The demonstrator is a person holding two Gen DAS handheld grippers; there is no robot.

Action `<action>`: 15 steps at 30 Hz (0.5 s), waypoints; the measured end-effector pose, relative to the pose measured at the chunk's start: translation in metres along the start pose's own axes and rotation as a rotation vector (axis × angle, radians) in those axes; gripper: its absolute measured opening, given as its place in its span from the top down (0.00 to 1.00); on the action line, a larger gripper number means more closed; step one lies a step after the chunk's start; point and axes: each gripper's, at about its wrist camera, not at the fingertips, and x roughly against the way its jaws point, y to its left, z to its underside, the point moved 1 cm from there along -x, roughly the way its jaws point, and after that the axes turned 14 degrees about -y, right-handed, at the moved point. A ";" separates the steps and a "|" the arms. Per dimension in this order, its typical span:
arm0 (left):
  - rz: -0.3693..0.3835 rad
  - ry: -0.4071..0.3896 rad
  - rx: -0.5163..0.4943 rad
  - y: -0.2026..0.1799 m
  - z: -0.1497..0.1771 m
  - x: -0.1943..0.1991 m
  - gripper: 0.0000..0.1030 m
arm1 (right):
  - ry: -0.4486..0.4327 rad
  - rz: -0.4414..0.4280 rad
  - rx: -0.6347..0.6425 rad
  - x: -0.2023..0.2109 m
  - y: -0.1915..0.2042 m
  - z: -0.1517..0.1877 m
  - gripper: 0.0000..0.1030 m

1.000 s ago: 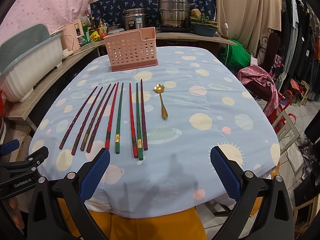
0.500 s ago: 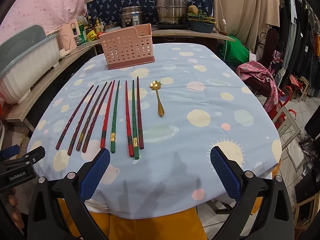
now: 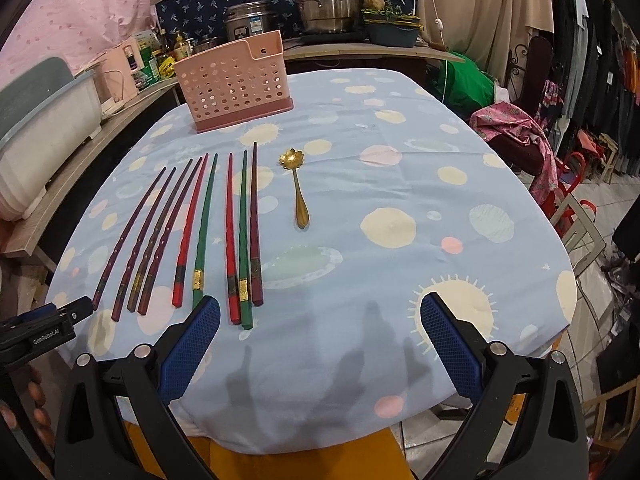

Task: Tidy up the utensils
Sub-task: 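Grasp a dark red chopstick with the left tool while the right tool grasps the gold spoon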

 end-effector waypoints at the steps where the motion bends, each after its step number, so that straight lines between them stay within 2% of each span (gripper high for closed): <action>1: 0.006 0.007 0.004 0.000 -0.001 -0.003 0.30 | 0.002 -0.001 0.001 -0.003 0.000 0.000 0.07; 4: 0.030 0.031 0.014 0.001 -0.002 -0.013 0.40 | 0.007 -0.011 0.001 -0.013 -0.001 -0.002 0.08; 6: 0.039 0.032 0.014 0.001 -0.003 -0.016 0.42 | 0.018 -0.026 -0.007 -0.024 -0.001 -0.005 0.14; 10: 0.042 0.022 0.001 -0.001 -0.007 -0.019 0.56 | 0.045 -0.048 -0.040 -0.046 -0.004 -0.012 0.27; 15: 0.062 0.021 -0.003 -0.002 -0.011 -0.021 0.76 | 0.040 -0.056 -0.023 -0.068 0.000 -0.020 0.32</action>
